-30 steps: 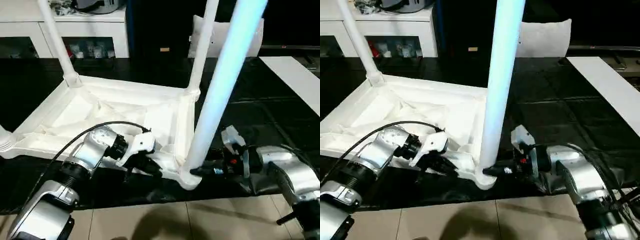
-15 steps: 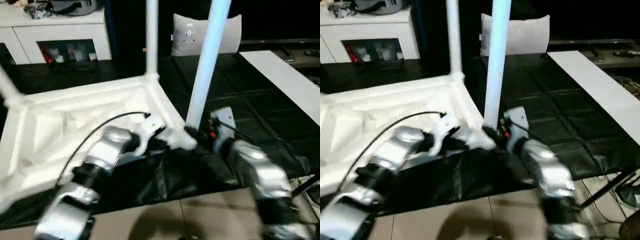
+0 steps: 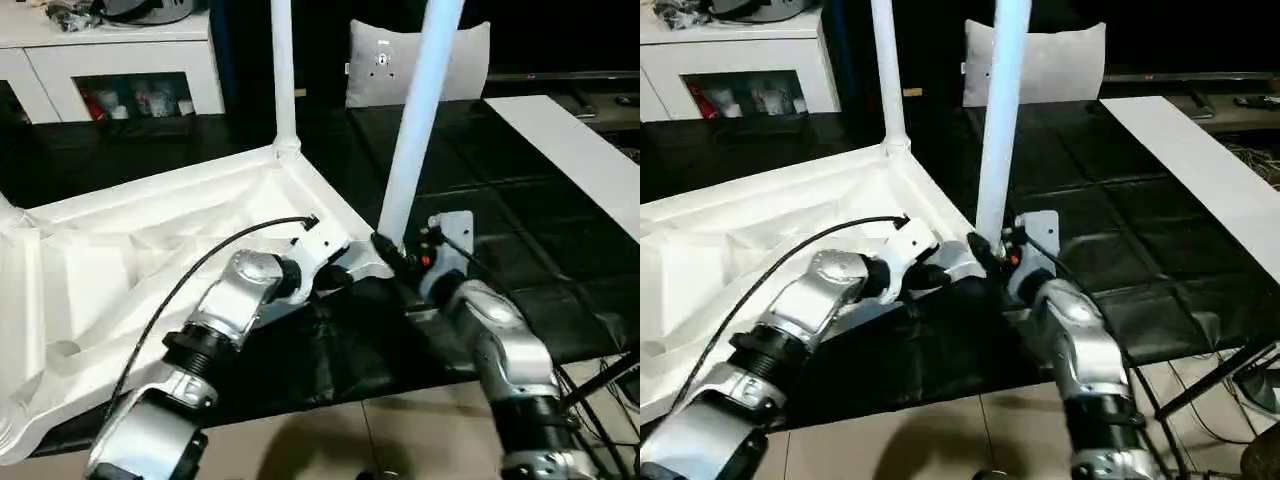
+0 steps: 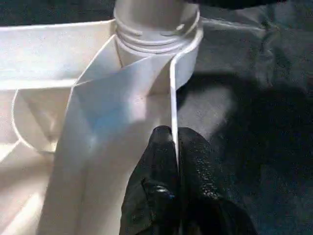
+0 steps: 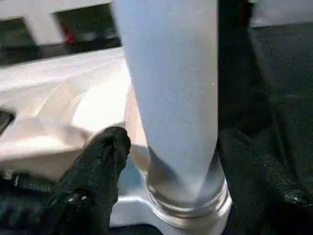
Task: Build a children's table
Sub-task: Rotate leg to tighten
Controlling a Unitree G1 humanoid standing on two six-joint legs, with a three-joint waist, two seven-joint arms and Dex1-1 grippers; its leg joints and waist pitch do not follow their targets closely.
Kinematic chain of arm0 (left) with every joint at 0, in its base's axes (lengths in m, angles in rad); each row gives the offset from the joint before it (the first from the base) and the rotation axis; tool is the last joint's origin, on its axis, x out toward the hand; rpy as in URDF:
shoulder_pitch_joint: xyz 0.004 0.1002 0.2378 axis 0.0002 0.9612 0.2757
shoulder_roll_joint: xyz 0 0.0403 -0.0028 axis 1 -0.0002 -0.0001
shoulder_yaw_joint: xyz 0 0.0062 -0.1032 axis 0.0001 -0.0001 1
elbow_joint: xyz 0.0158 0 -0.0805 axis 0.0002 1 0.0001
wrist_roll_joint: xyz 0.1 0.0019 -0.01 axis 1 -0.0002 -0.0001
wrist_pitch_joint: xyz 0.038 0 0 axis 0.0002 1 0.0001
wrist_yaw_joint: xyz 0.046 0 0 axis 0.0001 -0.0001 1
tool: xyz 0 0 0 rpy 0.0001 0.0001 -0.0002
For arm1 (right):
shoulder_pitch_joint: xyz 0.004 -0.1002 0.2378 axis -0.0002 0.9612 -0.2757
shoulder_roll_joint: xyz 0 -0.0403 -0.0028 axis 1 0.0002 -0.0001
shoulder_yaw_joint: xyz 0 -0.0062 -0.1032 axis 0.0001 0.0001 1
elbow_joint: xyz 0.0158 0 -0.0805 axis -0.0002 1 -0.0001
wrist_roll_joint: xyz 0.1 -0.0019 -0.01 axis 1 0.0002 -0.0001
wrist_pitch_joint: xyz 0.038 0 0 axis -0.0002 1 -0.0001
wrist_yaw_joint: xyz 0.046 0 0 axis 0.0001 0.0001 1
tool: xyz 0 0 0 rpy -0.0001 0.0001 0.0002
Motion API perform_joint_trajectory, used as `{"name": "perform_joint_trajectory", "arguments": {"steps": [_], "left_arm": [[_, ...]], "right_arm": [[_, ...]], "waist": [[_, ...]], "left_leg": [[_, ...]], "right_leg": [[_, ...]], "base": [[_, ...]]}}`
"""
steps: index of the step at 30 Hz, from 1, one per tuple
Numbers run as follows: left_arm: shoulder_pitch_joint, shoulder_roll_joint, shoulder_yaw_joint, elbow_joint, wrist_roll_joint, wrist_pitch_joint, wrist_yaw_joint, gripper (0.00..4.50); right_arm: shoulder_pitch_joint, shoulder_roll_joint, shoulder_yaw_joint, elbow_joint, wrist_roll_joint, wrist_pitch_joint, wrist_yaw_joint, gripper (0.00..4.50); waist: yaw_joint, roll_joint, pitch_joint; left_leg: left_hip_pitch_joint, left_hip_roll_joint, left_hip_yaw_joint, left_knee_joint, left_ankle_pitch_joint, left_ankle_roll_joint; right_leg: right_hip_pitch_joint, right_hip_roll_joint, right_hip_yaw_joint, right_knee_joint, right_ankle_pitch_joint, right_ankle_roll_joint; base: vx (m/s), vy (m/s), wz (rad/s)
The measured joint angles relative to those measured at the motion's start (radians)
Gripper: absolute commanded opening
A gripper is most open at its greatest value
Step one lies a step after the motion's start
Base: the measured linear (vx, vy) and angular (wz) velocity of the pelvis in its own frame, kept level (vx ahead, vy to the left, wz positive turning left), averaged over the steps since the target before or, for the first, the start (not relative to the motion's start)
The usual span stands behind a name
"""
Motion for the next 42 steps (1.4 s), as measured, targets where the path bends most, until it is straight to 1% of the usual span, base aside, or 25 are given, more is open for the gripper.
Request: {"name": "perform_joint_trajectory", "arguments": {"steps": [2,3,6,9,13,14,15,16,18,20,22,26,27,28,33,37,40,42], "left_arm": [[0.005,0.026,-0.007,0.0,-0.002,-0.033,-0.04,0.0],[0.006,0.053,-0.02,0.004,-0.007,-0.074,-0.091,0.0],[0.019,0.113,-0.033,0.012,-0.028,-0.144,-0.212,0.0],[0.017,0.149,-0.049,0.027,-0.029,-0.21,-0.298,0.0],[0.012,0.153,-0.072,0.054,-0.041,-0.277,-0.399,0.0],[0.01,0.157,-0.075,0.06,-0.045,-0.285,-0.42,0.0],[0.006,0.162,-0.085,0.065,-0.052,-0.299,-0.447,0.0],[0.005,0.165,-0.09,0.071,-0.056,-0.31,-0.465,0.0],[-0.001,0.168,-0.099,0.084,-0.059,-0.336,-0.501,0.0],[-0.004,0.169,-0.109,0.09,-0.061,-0.355,-0.527,0.0],[-0.006,0.171,-0.117,0.095,-0.061,-0.373,-0.563,0.0],[-0.014,0.176,-0.132,0.099,-0.061,-0.404,-0.607,0.0],[-0.014,0.177,-0.135,0.099,-0.061,-0.41,-0.611,0.0],[-0.015,0.177,-0.137,0.1,-0.061,-0.414,-0.613,0.0],[-0.02,0.178,-0.138,0.11,-0.061,-0.427,-0.622,0.0],[-0.022,0.174,-0.135,0.118,-0.064,-0.427,-0.624,0.0],[-0.022,0.17,-0.125,0.116,-0.072,-0.4,-0.622,0.0],[-0.021,0.165,-0.119,0.106,-0.07,-0.347,-0.596,0.0]], "right_arm": [[0.003,-0.043,0.007,-0.01,0.01,-0.01,0.066,3.56],[0.017,-0.098,0.025,-0.031,0.02,-0.017,0.143,3.56],[0.042,-0.205,0.037,-0.047,0.048,-0.023,0.306,3.56],[0.045,-0.252,0.054,-0.046,0.056,-0.037,0.419,3.56],[0.043,-0.325,0.094,-0.046,0.086,-0.051,0.583,3.56],[0.041,-0.336,0.1,-0.044,0.09,-0.051,0.614,3.28],[0.039,-0.348,0.109,-0.042,0.098,-0.047,0.652,3.28],[0.038,-0.355,0.116,-0.04,0.105,-0.044,0.677,3.28],[0.033,-0.371,0.137,-0.035,0.12,-0.025,0.74,3.08],[0.03,-0.376,0.152,-0.033,0.125,-0.012,0.778,2.86],[0.022,-0.39,0.175,-0.032,0.127,0.001,0.818,2.73],[-0.004,-0.4,0.211,-0.013,0.127,-0.004,0.874,2.45],[-0.005,-0.4,0.213,-0.007,0.127,-0.007,0.884,2.37],[-0.005,-0.4,0.213,-0.003,0.127,-0.009,0.891,2.16],[-0.007,-0.4,0.213,-0.003,0.127,-0.005,0.902,1.99],[-0.006,-0.403,0.212,-0.01,0.131,0.012,0.901,1.98],[0.006,-0.401,0.2,-0.037,0.151,0.059,0.879,1.98],[0.036,-0.383,0.182,-0.082,0.154,0.096,0.821,1.98]], "waist": [[0.004,0.0,0.0],[0.008,0.0,0.0],[0.019,0.0,0.0],[0.032,0.0,0.0],[0.044,0.0,0.0],[0.045,0.0,0.0],[0.048,0.0,0.0],[0.05,0.0,0.0],[0.06,0.0,0.0],[0.066,0.0,0.0],[0.069,0.0,0.0],[0.07,0.0,0.0],[0.071,0.0,0.0],[0.07,0.0,0.0],[0.068,-0.001,0.0],[0.069,-0.001,0.0],[0.071,0.0,0.0],[0.072,0.0,0.0]], "left_leg": [[0.0,0.0,0.0,0.0,0.0,0.0],[-0.001,0.0,0.0,0.0,0.0,0.001],[0.0,0.0,0.0,0.001,0.001,0.002],[0.001,0.0,0.0,0.003,0.0,0.0],[0.002,-0.001,0.0,0.004,-0.001,0.0],[0.003,-0.001,0.0,0.005,-0.001,0.0],[0.003,-0.001,0.0,0.005,-0.001,0.0],[0.004,0.0,0.0,0.004,-0.001,-0.001],[0.005,0.0,0.0,0.004,-0.001,-0.001],[0.006,0.001,0.0,0.005,0.0,-0.001],[0.006,0.001,0.0,0.005,0.0,-0.001],[0.006,0.0,0.0,0.006,-0.001,-0.001],[0.006,0.001,0.0,0.006,-0.001,-0.001],[0.006,0.001,0.0,0.006,-0.001,-0.001],[0.006,0.001,0.0,0.006,-0.001,-0.001],[0.006,0.001,0.0,0.006,-0.001,-0.001],[0.006,0.001,0.0,0.005,-0.001,-0.001],[0.007,0.001,0.0,0.006,0.0,-0.001]], "right_leg": [[0.0,0.0,0.0,0.0,0.0,0.0],[0.0,0.0,0.0,0.0,0.0,-0.001],[0.002,0.0,0.0,0.0,0.001,-0.001],[0.003,-0.001,0.0,0.0,0.001,-0.001],[0.006,-0.003,0.0,0.0,0.001,-0.001],[0.007,-0.003,0.0,0.0,0.001,-0.001],[0.007,-0.002,0.0,0.0,0.0,0.0],[0.007,-0.002,0.0,0.0,-0.001,0.002],[0.009,-0.002,-0.001,0.001,-0.002,0.003],[0.01,-0.002,-0.001,0.001,-0.002,0.003],[0.01,-0.002,-0.001,0.001,-0.002,0.003],[0.01,-0.002,-0.001,0.001,-0.002,0.003],[0.01,-0.002,-0.001,0.001,-0.002,0.003],[0.01,-0.002,-0.001,0.001,-0.002,0.003],[0.01,-0.002,-0.001,0.001,-0.002,0.004],[0.01,-0.002,-0.001,0.001,-0.002,0.004],[0.01,-0.002,-0.001,0.001,-0.002,0.004],[0.011,-0.002,-0.001,0.001,-0.002,0.004]], "base": [[0.0,0.0,0.0],[0.0,0.0,0.0],[0.0,0.0,0.0],[0.0,0.0,0.0],[0.0,0.0,0.0],[0.0,0.0,0.0],[0.0,0.0,0.0],[0.0,0.0,0.0],[0.0,0.0,0.0],[0.0,0.0,0.0],[0.0,0.0,0.0],[0.0,0.0,0.0],[0.0,0.0,0.0],[0.0,0.0,0.0],[0.0,0.0,0.0],[0.0,0.0,0.0],[0.0,0.0,0.0],[0.0,0.0,0.0]]}}
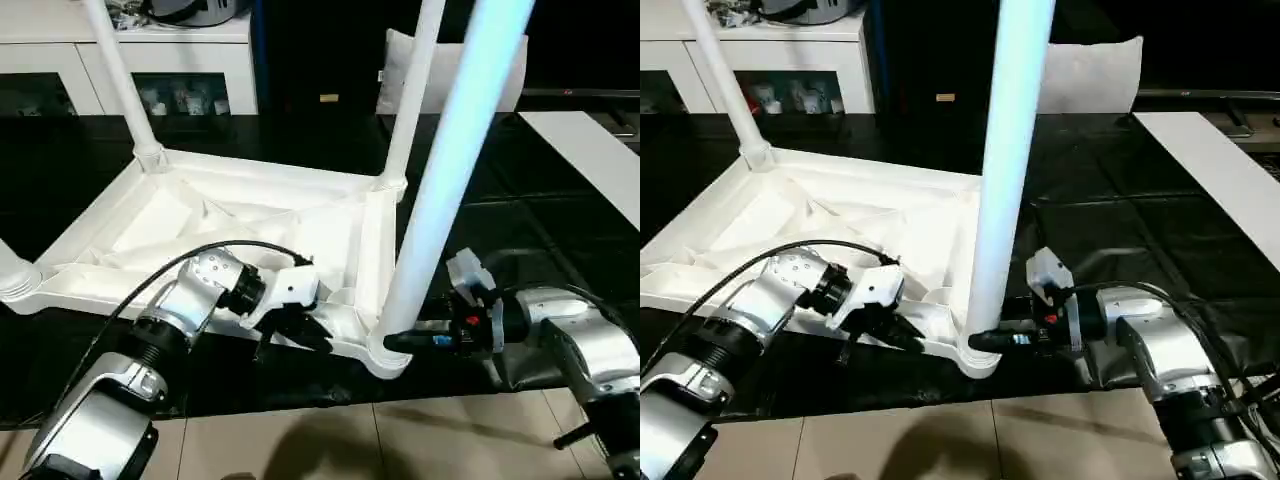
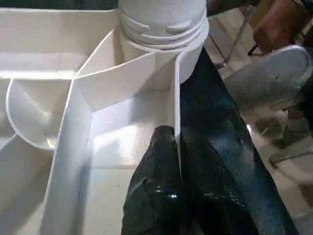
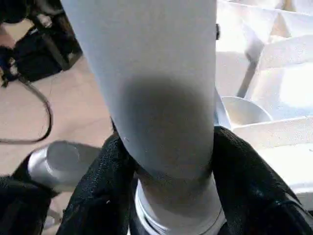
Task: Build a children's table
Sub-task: Rotate leg to tighten
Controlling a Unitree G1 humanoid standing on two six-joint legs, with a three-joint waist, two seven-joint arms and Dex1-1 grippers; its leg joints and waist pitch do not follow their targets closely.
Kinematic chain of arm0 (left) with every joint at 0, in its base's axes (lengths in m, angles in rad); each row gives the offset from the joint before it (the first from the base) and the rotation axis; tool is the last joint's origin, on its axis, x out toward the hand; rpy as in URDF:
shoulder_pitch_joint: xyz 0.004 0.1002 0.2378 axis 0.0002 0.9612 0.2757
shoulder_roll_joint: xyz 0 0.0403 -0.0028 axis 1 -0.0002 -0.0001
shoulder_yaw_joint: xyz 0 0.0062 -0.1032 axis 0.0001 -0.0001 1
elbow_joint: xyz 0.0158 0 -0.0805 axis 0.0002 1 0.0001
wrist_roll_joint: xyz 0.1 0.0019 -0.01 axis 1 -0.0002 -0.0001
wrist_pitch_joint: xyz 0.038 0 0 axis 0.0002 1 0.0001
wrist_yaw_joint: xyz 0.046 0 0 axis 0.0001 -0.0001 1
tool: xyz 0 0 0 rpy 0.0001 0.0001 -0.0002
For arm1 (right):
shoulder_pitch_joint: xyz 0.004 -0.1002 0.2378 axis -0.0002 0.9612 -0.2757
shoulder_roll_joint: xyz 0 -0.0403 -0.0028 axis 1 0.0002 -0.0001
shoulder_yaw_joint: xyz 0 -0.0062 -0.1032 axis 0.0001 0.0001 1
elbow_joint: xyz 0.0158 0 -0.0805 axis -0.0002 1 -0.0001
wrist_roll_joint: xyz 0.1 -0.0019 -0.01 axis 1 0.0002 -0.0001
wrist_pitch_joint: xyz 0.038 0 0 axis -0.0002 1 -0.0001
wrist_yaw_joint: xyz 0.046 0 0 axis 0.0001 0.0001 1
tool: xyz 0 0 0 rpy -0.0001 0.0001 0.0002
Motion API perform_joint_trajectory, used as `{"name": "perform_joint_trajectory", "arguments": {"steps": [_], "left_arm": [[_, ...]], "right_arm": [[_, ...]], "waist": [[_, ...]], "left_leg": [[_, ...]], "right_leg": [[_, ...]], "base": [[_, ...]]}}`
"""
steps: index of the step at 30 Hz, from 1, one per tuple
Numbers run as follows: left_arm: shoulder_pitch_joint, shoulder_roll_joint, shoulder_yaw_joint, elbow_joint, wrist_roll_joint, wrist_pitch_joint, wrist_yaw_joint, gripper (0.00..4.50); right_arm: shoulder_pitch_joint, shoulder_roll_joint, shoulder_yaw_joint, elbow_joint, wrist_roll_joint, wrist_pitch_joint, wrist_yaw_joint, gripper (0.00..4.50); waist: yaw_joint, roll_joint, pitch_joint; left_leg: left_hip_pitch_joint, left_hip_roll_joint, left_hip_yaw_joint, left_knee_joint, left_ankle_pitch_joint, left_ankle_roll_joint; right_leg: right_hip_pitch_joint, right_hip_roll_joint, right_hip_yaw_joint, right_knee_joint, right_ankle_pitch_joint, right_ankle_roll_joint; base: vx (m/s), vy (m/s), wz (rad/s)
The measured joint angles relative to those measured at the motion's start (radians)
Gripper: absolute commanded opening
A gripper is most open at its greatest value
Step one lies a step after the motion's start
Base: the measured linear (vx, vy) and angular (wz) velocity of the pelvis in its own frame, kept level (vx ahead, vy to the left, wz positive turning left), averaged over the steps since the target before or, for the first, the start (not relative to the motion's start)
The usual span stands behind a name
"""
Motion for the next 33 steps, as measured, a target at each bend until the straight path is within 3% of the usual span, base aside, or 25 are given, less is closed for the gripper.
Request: {"name": "perform_joint_trajectory", "arguments": {"steps": [3,8,12,19,20,25,27,33], "left_arm": [[0.002,-0.003,0.021,-0.014,0.005,0.087,0.07,0.0],[0.003,-0.051,0.075,-0.028,0.039,0.222,0.254,0.0],[-0.002,-0.121,0.113,-0.029,0.056,0.31,0.425,0.0],[-0.02,-0.212,0.142,-0.032,0.079,0.384,0.619,0.0],[-0.02,-0.215,0.143,-0.033,0.079,0.385,0.624,0.0],[-0.019,-0.215,0.138,-0.048,0.08,0.388,0.632,0.0],[-0.019,-0.211,0.135,-0.049,0.079,0.381,0.625,0.0],[-0.004,-0.155,0.111,-0.048,0.073,0.285,0.524,0.0]], "right_arm": [[0.015,0.051,-0.024,-0.029,-0.018,0.036,-0.127,1.98],[0.002,0.205,-0.092,-0.015,-0.085,0.07,-0.436,1.97],[-0.06,0.33,-0.13,0.047,-0.147,0.082,-0.686,1.97],[-0.132,0.446,-0.172,0.131,-0.201,0.034,-0.952,1.97],[-0.132,0.447,-0.172,0.133,-0.201,0.029,-0.956,2.52],[-0.119,0.458,-0.175,0.141,-0.201,-0.032,-0.957,3.02],[-0.111,0.451,-0.175,0.141,-0.199,-0.049,-0.934,3.14],[-0.056,0.31,-0.145,0.117,-0.164,-0.097,-0.706,3.66]], "waist": [[-0.011,0.0,0.0],[-0.07,0.0,0.0],[-0.096,0.0,-0.001],[-0.095,0.0,-0.001],[-0.094,0.0,-0.001],[-0.092,0.0,-0.001],[-0.092,0.0,-0.001],[-0.081,0.0,0.0]], "left_leg": [[0.002,0.0,0.0,0.0,0.001,-0.001],[0.001,0.0,0.0,0.001,0.001,-0.002],[0.001,0.0,0.0,0.0,0.001,-0.002],[-0.001,0.0,-0.001,-0.003,0.0,-0.001],[-0.001,-0.001,-0.001,-0.003,0.0,0.0],[-0.007,-0.001,-0.001,-0.004,0.0,0.0],[-0.008,-0.001,-0.001,-0.004,0.0,0.001],[-0.014,0.0,-0.001,-0.004,0.002,0.005]], "right_leg": [[0.001,0.0,0.0,0.001,0.0,0.0],[0.002,0.001,0.0,-0.002,0.0,0.0],[0.002,0.001,-0.001,-0.002,0.0,0.0],[-0.001,0.001,-0.001,-0.002,0.0,0.001],[-0.001,0.001,-0.001,-0.003,-0.001,0.001],[-0.007,0.001,-0.001,-0.002,0.0,0.0],[-0.009,0.001,-0.001,-0.002,0.003,-0.005],[-0.011,0.001,-0.001,-0.001,0.003,-0.005]], "base": [[0.0,0.0,0.0],[0.0,0.0,0.0],[0.0,0.0,0.0],[0.0,0.0,0.0],[0.0,0.0,0.0],[0.0,0.0,0.0],[0.0,0.0,0.0],[0.0,0.0,0.0]]}}
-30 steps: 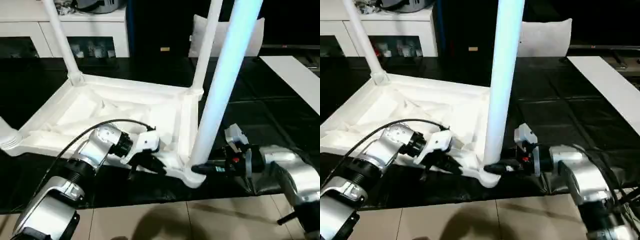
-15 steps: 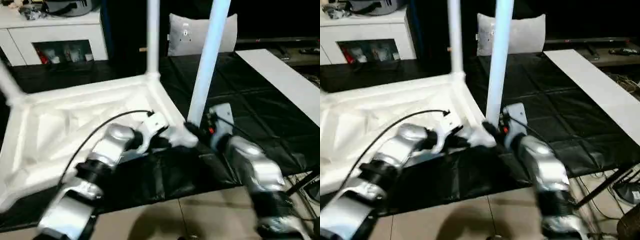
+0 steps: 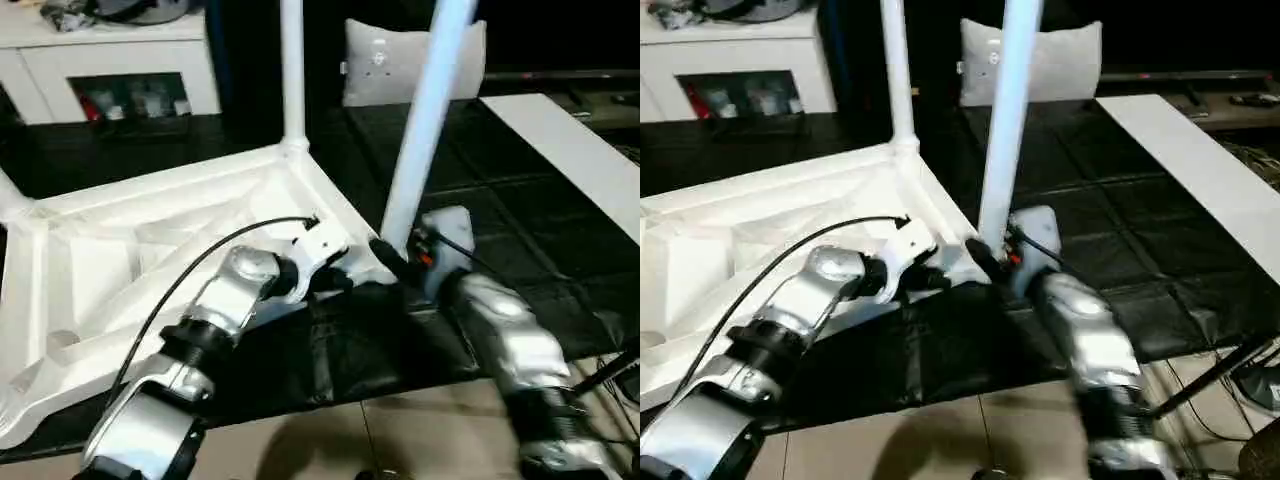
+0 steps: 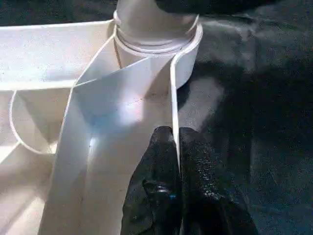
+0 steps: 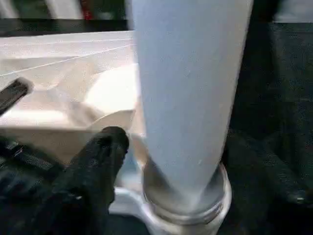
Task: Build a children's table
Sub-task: Rotate leg to tighten
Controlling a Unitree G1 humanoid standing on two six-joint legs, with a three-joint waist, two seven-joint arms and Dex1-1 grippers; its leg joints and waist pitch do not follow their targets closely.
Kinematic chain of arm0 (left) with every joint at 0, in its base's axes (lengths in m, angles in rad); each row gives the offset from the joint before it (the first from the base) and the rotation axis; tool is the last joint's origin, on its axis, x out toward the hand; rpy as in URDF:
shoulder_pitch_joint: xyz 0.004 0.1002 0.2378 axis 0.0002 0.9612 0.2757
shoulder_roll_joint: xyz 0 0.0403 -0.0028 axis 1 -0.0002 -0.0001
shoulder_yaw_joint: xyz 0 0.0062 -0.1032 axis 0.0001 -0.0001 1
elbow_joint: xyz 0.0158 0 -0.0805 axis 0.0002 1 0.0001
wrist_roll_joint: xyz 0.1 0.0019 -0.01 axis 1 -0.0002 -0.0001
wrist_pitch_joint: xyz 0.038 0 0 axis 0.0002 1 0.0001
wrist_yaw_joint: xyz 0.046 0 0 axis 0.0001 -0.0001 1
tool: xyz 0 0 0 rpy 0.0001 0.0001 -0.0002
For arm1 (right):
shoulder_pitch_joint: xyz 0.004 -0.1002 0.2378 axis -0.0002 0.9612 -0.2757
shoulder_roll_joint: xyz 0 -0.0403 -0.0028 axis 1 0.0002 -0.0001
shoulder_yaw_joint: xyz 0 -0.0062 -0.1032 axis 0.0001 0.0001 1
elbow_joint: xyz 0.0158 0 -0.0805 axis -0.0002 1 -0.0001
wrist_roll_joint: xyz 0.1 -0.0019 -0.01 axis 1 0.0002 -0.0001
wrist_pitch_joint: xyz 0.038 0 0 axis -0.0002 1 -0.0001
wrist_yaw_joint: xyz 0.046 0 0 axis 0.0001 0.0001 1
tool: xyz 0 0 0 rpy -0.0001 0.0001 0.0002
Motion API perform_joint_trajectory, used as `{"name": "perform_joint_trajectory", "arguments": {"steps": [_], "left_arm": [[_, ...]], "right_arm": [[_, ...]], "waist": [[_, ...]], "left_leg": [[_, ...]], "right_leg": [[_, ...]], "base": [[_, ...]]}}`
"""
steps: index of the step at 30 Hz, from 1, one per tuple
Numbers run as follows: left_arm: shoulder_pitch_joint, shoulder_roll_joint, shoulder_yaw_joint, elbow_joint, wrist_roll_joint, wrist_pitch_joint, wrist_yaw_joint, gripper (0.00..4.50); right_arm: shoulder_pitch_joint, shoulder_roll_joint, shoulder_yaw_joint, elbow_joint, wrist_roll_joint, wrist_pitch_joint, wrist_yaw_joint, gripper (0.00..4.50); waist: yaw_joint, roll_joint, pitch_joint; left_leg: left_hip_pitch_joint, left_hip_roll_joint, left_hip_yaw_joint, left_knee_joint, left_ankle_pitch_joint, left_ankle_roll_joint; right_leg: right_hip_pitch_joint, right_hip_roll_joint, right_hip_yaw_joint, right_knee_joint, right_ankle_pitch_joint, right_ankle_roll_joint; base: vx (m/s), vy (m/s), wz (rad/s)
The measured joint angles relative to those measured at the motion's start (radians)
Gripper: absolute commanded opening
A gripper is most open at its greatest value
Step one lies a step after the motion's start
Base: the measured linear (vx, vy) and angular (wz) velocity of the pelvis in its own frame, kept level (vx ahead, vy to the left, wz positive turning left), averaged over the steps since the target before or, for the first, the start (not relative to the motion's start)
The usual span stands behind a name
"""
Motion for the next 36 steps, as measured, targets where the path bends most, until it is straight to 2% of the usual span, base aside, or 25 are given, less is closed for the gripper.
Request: {"name": "perform_joint_trajectory", "arguments": {"steps": [3,6,9,11,15,17,19,23,24,26,28,36], "left_arm": [[0.01,0.04,-0.009,0.005,-0.009,-0.059,-0.074,0.0],[0.013,0.079,-0.013,0.031,-0.03,-0.132,-0.168,0.0],[0.012,0.115,-0.026,0.058,-0.04,-0.204,-0.277,0.0],[0.012,0.124,-0.028,0.073,-0.05,-0.226,-0.318,0.0],[0.006,0.145,-0.048,0.078,-0.059,-0.255,-0.412,0.0],[0.002,0.153,-0.063,0.081,-0.063,-0.269,-0.445,0.0],[-0.01,0.156,-0.079,0.098,-0.063,-0.303,-0.485,0.0],[-0.014,0.167,-0.102,0.103,-0.063,-0.354,-0.562,0.0],[-0.016,0.17,-0.107,0.104,-0.061,-0.367,-0.575,0.0],[-0.021,0.174,-0.114,0.106,-0.06,-0.379,-0.59,0.0],[-0.023,0.175,-0.122,0.107,-0.06,-0.392,-0.605,0.0],[-0.03,0.174,-0.126,0.123,-0.06,-0.413,-0.62,0.0]], "right_arm": [[0.014,-0.089,0.018,-0.004,0.001,-0.031,0.091,4.04],[0.014,-0.161,0.021,-0.004,0.003,-0.075,0.201,4.1],[0.022,-0.263,0.061,-0.024,0.014,-0.112,0.379,4.1],[0.022,-0.289,0.062,-0.025,0.02,-0.128,0.442,4.1],[0.02,-0.315,0.103,-0.026,0.083,-0.093,0.605,4.1],[0.016,-0.323,0.119,-0.023,0.095,-0.079,0.659,3.95],[0.003,-0.333,0.139,-0.012,0.097,-0.069,0.705,3.74],[-0.037,-0.332,0.172,0.023,0.095,-0.069,0.758,3.53],[-0.037,-0.328,0.18,0.023,0.095,-0.067,0.778,3.36],[-0.037,-0.326,0.188,0.024,0.103,-0.049,0.803,3.36],[-0.037,-0.325,0.2,0.024,0.116,-0.028,0.824,3.08],[-0.037,-0.308,0.217,0.023,0.138,0.008,0.865,2.54]], "waist": [[0.014,0.0,0.0],[0.021,0.001,0.0],[0.036,0.001,0.0],[0.042,0.001,0.0],[0.049,0.001,0.0],[0.056,0.001,0.0],[0.069,0.0,0.001],[0.078,-0.002,0.0],[0.08,-0.004,0.001],[0.081,-0.004,0.0],[0.08,-0.005,0.0],[0.083,-0.005,0.0]], "left_leg": [[0.0,0.0,0.0,0.001,0.0,0.0],[0.001,0.0,0.0,0.003,-0.001,-0.002],[0.004,0.0,0.0,0.004,-0.002,-0.003],[0.007,0.0,0.0,0.005,-0.002,-0.004],[0.008,0.0,0.0,0.005,-0.002,-0.004],[0.008,0.0,0.0,0.005,-0.002,-0.004],[0.009,0.001,0.0,0.005,-0.002,-0.004],[0.009,0.001,0.001,0.005,-0.002,-0.004],[0.009,0.001,0.001,0.005,-0.002,-0.004],[0.008,0.001,0.001,0.005,-0.002,-0.004],[0.009,0.001,0.001,0.005,-0.002,-0.004],[0.009,0.001,0.001,0.005,-0.002,-0.004]], "right_leg": [[0.0,0.0,0.0,0.0,0.001,-0.001],[0.001,0.0,0.0,0.0,0.001,-0.001],[0.002,-0.001,0.0,0.0,0.002,-0.002],[0.005,-0.001,0.0,0.0,0.002,-0.002],[0.006,-0.001,0.0,0.0,0.0,0.001],[0.006,-0.001,-0.001,0.0,0.0,0.001],[0.006,-0.001,-0.001,0.001,0.0,0.001],[0.007,-0.001,-0.001,0.001,0.0,0.002],[0.006,-0.001,-0.001,0.001,0.0,0.002],[0.006,-0.002,0.0,0.001,0.0,0.002],[0.006,-0.002,0.0,0.001,0.0,0.001],[0.006,-0.002,0.0,0.001,-0.001,0.003]], "base": [[0.0,0.0,0.0],[0.0,0.0,0.0],[0.0,0.0,0.0],[0.0,0.0,0.0],[0.0,0.0,0.0],[0.0,0.0,0.0],[0.0,0.0,0.0],[0.0,0.0,0.0],[0.0,0.0,0.0],[0.0,0.0,0.0],[0.0,0.0,0.0],[0.0,0.0,0.0]]}}
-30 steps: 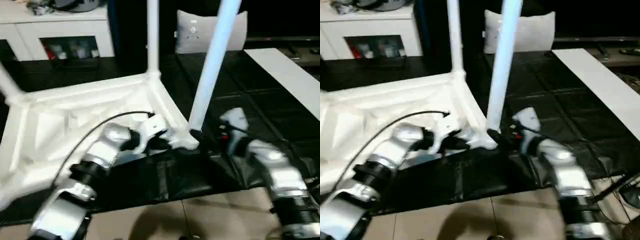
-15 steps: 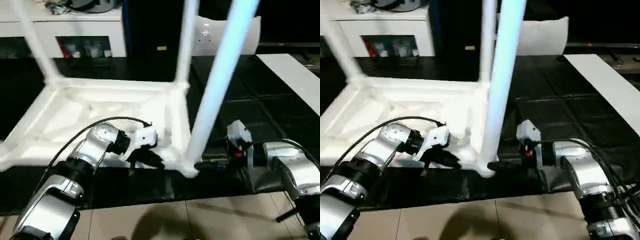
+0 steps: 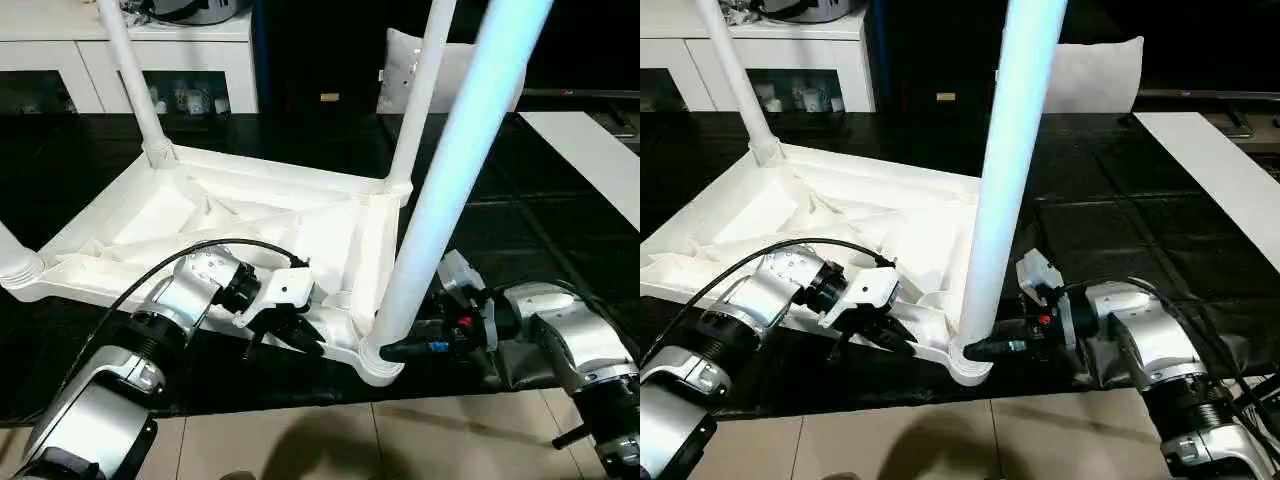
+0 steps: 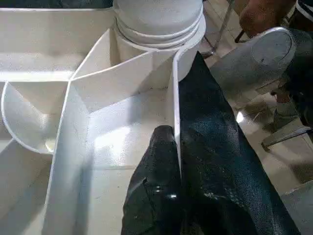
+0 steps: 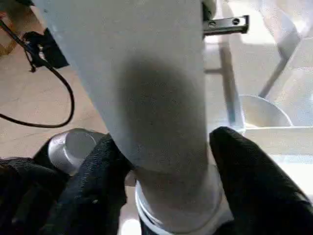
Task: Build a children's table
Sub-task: Rotate leg to tighten
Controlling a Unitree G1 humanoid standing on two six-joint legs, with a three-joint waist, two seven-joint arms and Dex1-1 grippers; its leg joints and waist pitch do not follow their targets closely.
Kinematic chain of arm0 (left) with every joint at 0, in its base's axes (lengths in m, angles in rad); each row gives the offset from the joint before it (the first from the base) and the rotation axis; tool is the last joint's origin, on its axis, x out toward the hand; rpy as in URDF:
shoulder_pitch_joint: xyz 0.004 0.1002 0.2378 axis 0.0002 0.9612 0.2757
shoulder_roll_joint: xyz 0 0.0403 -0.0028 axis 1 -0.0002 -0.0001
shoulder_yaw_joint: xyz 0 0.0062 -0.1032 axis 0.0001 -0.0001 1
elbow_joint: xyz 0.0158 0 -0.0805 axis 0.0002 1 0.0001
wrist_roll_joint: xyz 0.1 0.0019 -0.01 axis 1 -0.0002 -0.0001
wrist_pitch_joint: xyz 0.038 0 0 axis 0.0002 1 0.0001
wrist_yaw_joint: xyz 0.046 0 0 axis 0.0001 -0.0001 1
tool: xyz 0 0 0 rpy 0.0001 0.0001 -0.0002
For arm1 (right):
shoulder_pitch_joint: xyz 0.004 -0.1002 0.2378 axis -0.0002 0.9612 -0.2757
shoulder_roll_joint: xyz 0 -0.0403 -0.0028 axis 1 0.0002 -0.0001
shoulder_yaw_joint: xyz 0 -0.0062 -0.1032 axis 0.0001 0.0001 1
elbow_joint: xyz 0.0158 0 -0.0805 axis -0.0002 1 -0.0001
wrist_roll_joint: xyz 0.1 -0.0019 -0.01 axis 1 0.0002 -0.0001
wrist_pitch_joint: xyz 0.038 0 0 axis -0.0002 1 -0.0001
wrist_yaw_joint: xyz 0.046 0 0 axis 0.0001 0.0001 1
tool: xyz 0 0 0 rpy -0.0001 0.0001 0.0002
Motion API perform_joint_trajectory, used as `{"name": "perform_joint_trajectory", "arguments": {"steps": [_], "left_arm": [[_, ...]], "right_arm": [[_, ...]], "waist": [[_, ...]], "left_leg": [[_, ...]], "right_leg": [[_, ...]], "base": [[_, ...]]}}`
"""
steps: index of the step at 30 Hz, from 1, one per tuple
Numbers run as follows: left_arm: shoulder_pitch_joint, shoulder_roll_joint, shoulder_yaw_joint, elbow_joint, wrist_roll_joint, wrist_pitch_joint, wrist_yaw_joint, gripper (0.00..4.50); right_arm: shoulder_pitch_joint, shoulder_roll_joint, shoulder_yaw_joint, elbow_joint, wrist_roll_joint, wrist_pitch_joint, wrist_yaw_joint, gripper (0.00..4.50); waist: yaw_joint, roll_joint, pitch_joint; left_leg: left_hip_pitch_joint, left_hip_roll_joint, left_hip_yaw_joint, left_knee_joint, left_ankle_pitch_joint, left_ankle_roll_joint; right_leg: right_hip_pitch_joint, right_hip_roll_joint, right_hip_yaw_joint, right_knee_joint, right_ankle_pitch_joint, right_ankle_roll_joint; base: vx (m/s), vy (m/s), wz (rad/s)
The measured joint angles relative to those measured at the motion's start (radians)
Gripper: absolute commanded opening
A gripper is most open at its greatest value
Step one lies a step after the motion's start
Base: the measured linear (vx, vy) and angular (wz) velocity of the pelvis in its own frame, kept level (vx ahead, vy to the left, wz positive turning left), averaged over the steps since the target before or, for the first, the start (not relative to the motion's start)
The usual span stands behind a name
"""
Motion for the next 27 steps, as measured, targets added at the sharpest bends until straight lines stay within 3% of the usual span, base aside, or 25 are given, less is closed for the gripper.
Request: {"name": "perform_joint_trajectory", "arguments": {"steps": [6,13,17,18,21,23,27], "left_arm": [[-0.004,0.001,-0.001,0.006,-0.001,-0.002,-0.01,0.0],[0.01,0.001,0.013,-0.025,-0.013,0.074,0.014,0.0],[0.029,0.01,0.049,-0.07,0.011,0.182,0.129,0.0],[0.041,0.006,0.068,-0.098,0.021,0.23,0.186,0.0],[0.049,-0.038,0.09,-0.135,0.035,0.331,0.296,0.0],[0.053,-0.063,0.096,-0.147,0.037,0.373,0.343,0.0],[0.056,-0.143,0.136,-0.174,0.058,0.487,0.526,0.0]], "right_arm": [[0.003,-0.001,0.0,-0.015,0.001,0.017,0.005,2.12],[0.069,0.027,-0.043,-0.092,0.033,0.076,-0.094,2.05],[0.101,0.118,-0.095,-0.13,0.009,0.112,-0.304,2.04],[0.103,0.164,-0.12,-0.132,-0.005,0.123,-0.393,2.04],[0.102,0.218,-0.155,-0.134,-0.04,0.123,-0.555,2.01],[0.101,0.233,-0.164,-0.134,-0.061,0.118,-0.619,2.0],[0.063,0.349,-0.203,-0.107,-0.135,0.12,-0.872,1.96]], "waist": [[0.003,0.0,0.0],[0.004,0.001,0.0],[-0.022,0.003,0.0],[-0.04,0.003,0.0],[-0.073,0.003,0.0],[-0.081,0.003,0.0],[-0.093,0.005,-0.001]], "left_leg": [[0.0,0.0,0.0,-0.001,0.0,0.0],[0.005,0.0,0.0,-0.001,0.0,0.0],[0.008,0.0,0.0,-0.001,0.001,-0.002],[0.006,0.0,-0.001,-0.001,0.002,-0.004],[0.007,-0.001,-0.001,0.0,0.002,-0.004],[0.006,-0.001,-0.001,-0.001,0.002,-0.003],[0.006,0.0,-0.003,-0.004,0.002,-0.004]], "right_leg": [[0.0,0.0,0.0,0.0,0.0,0.001],[0.004,0.0,0.0,0.0,0.0,0.001],[0.006,0.0,0.0,-0.001,0.0,0.001],[0.007,0.001,0.0,-0.001,0.0,0.001],[0.007,0.001,0.0,-0.003,0.0,0.001],[0.006,0.001,-0.001,-0.004,0.0,0.001],[0.006,0.001,-0.004,-0.002,0.0,0.001]], "base": [[0.0,0.0,0.0],[0.0,0.0,0.0],[0.0,0.0,0.0],[0.0,0.0,0.0],[0.0,0.0,0.0],[0.0,0.0,0.0],[0.0,0.0,0.0]]}}
